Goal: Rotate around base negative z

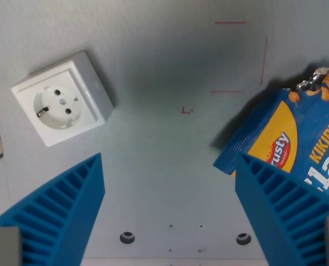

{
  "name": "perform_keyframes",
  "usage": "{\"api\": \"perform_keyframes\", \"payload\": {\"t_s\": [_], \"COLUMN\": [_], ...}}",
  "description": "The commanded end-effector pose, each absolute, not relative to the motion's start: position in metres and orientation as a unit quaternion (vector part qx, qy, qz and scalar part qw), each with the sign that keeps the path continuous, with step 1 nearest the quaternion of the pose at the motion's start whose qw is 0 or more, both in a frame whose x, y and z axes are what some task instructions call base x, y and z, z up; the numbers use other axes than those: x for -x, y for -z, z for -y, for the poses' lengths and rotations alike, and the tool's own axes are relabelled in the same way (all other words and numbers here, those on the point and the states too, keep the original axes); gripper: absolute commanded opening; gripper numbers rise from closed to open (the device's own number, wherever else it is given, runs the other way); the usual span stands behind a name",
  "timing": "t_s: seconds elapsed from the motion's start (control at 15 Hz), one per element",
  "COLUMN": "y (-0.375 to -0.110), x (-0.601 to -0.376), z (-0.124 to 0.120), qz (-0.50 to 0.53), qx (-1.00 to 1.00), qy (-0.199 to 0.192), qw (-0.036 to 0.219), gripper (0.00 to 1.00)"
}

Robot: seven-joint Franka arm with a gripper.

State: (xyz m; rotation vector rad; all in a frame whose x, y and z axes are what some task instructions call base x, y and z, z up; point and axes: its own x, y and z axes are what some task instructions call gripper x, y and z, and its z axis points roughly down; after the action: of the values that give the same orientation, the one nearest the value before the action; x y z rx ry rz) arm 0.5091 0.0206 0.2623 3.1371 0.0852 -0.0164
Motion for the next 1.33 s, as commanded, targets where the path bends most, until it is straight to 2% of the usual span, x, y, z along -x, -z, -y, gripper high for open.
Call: {"api": "perform_keyframes", "payload": {"t_s": [0.07, 1.33], "y": [-0.2638, -0.2638], "x": [-0.5092, -0.5092], "z": [-0.0205, -0.0205], "qz": [-0.020, 0.106], "qx": [-1.000, -0.994], "qy": [0.004, 0.004], "qw": [0.002, 0.001], "gripper": [1.00, 1.00]}}
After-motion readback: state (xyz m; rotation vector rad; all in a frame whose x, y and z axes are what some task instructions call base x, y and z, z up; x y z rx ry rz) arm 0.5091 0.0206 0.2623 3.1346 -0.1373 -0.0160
